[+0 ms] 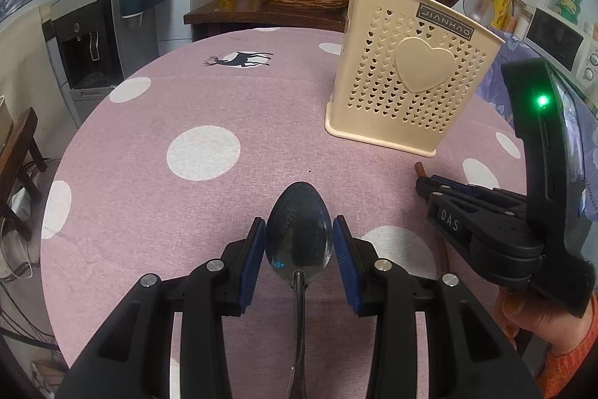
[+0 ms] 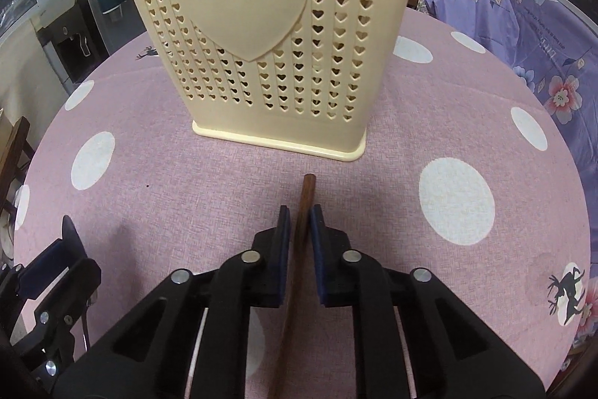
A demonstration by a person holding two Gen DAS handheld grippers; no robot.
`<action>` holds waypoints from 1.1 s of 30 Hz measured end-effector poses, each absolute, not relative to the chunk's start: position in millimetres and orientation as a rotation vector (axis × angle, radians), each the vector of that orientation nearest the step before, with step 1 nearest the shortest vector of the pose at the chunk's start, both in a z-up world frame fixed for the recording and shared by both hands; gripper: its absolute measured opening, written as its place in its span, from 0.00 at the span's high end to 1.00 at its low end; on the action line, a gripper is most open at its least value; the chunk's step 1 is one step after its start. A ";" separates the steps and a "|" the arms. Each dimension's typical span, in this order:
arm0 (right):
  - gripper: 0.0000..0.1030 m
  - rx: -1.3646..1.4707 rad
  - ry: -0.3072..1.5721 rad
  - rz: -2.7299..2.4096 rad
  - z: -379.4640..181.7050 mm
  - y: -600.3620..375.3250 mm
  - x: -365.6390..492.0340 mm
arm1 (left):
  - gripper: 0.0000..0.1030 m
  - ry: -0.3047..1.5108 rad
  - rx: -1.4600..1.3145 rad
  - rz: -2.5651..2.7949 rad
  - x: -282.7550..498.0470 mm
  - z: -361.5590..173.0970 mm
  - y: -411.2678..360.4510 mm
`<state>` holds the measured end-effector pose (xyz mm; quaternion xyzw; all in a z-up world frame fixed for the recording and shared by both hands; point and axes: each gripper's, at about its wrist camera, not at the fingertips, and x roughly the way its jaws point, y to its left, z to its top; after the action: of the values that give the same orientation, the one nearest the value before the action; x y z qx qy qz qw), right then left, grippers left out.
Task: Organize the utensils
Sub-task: 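Grasp the brown chopstick with the right tool while the left tool lifts the metal spoon, then lift the spoon and chopstick upright and carry both over the cream holder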
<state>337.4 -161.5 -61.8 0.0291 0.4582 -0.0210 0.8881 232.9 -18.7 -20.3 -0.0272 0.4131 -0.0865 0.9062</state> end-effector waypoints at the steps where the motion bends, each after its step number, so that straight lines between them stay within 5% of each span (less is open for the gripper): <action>1: 0.91 0.067 0.952 -0.041 -61.9 -162.3 337.3 | 0.64 0.850 -0.058 -0.177 232.9 -19.4 -18.2; 33: 0.92 0.169 0.541 0.181 70.3 -204.0 220.4 | 0.64 0.653 -0.126 -0.266 215.3 57.4 -26.2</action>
<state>220.4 -204.0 70.3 0.0832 0.2665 0.0894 0.9561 215.3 -26.2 57.4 -0.0617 0.3194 -0.1302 0.9366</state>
